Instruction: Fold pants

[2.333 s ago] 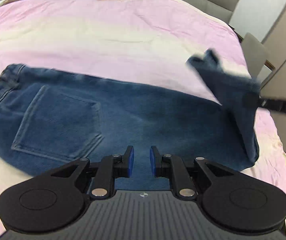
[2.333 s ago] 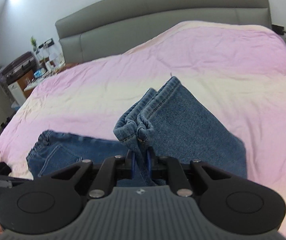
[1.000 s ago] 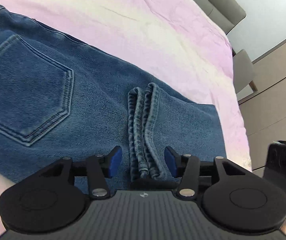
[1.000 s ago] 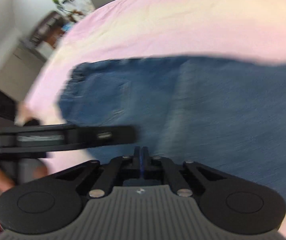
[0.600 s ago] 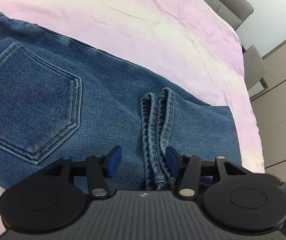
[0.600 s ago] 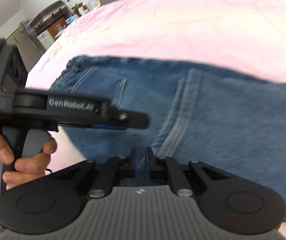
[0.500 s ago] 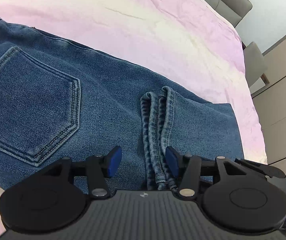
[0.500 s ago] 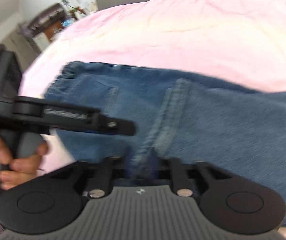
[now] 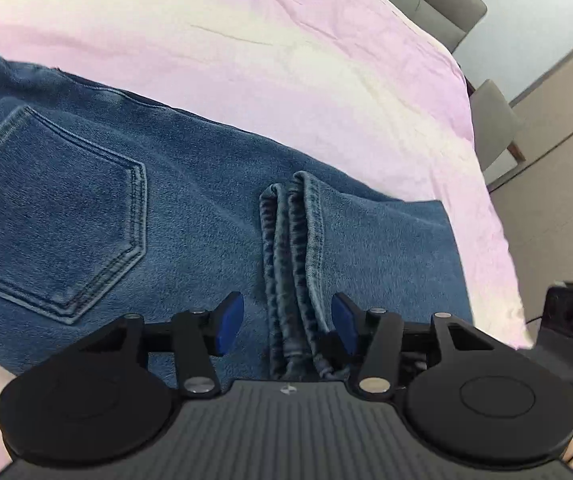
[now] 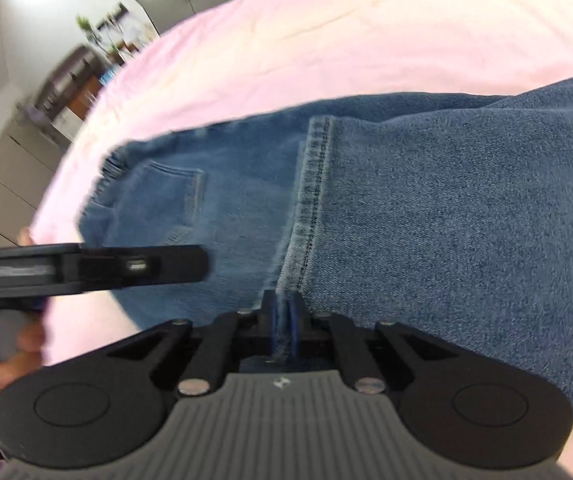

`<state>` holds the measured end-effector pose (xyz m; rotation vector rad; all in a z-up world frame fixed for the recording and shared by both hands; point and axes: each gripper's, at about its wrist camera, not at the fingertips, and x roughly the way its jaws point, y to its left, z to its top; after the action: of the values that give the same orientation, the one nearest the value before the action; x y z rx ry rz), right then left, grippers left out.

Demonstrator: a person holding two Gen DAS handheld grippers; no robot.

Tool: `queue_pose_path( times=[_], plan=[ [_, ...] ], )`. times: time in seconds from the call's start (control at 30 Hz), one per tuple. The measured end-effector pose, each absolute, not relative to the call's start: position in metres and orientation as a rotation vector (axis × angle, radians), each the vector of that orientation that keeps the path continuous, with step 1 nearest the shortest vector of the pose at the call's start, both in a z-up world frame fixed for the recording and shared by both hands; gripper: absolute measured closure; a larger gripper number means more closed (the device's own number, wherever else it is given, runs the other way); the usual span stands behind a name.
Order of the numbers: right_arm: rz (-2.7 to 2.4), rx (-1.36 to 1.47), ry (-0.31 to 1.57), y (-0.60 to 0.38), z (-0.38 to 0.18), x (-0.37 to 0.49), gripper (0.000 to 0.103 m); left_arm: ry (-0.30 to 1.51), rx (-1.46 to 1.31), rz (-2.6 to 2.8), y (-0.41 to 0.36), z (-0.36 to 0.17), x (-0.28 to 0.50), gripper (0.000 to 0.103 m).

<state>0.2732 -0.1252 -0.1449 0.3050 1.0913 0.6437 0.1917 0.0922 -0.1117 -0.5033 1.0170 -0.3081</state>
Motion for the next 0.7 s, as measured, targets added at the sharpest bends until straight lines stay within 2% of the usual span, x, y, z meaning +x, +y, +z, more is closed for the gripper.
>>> queue_pose_path(
  times=[0.13,0.43,0.53,0.67,0.7],
  plan=[
    [0.657,0.243,1.061,-0.114,-0.135,0.273,0.102,1.048,-0.549,-0.319,0.086,-0.122,0.204,0.039],
    [0.661,0.304,1.119,-0.119,-0.166,0.280,0.102,1.107,-0.475,-0.296,0.058,-0.161,0.225,0.041],
    [0.673,0.301,1.125,-0.118,-0.172,0.284,0.102,1.104,-0.422,-0.295,0.047,-0.164,0.227,0.055],
    [0.681,0.299,1.118,-0.116,-0.177,0.287,0.101,1.080,-0.379,-0.264,0.045,-0.157,0.221,0.080],
    [0.686,0.295,1.113,-0.117,-0.176,0.286,0.098,1.064,-0.376,-0.265,0.045,-0.152,0.217,0.081]
  ],
)
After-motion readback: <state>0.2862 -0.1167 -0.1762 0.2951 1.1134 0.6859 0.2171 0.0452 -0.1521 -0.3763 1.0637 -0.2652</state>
